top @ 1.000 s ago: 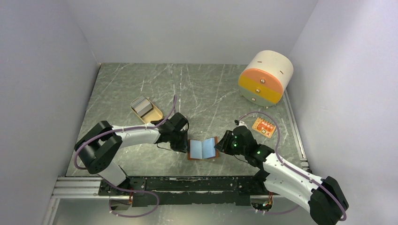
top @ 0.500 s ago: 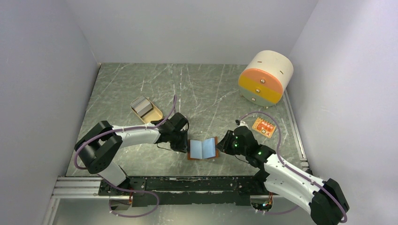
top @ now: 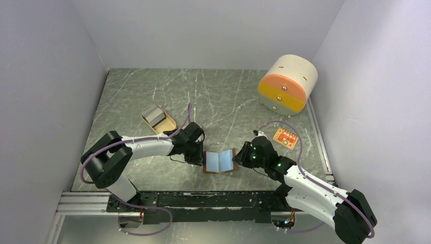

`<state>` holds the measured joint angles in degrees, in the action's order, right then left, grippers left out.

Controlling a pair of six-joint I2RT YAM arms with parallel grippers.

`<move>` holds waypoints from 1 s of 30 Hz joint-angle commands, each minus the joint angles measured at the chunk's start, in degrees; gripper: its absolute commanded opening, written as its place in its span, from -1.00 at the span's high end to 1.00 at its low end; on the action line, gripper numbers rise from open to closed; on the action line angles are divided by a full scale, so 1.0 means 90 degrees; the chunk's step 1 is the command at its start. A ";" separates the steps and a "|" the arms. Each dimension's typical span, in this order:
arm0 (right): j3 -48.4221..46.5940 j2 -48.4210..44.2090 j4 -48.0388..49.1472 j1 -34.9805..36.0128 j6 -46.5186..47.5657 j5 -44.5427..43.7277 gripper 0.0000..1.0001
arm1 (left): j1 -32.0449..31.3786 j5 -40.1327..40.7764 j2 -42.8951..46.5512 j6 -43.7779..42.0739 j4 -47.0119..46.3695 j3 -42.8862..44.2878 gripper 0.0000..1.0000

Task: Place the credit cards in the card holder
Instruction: Open the card holder at the center of the board.

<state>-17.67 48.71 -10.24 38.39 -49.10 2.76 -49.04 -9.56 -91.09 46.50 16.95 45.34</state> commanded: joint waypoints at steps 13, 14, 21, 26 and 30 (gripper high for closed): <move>0.0162 0.0002 0.0674 -0.0039 0.0018 0.0362 0.91 | -0.0023 -0.0198 0.0166 0.0016 -0.0123 0.0050 0.50; 0.0194 0.0001 0.0728 -0.0046 0.0018 0.0382 0.95 | -0.0021 -0.0197 0.0161 0.0018 -0.0120 0.0052 0.50; 0.0316 0.0112 0.0842 -0.0047 0.0008 0.0322 1.00 | -0.0020 -0.0113 0.0301 0.0055 0.0002 0.0092 0.47; 0.0349 0.0150 0.0894 -0.0057 0.0007 0.0281 1.00 | 0.0276 -0.0074 0.0966 0.0188 0.0225 0.0057 0.36; 0.0271 0.0138 0.0900 -0.0054 0.0007 0.0292 1.00 | 0.0885 0.0156 0.1817 -0.0020 0.0643 0.0243 0.27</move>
<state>-15.16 50.04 -3.20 38.33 -49.04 5.19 -45.67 -10.24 -81.52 47.40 19.07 45.34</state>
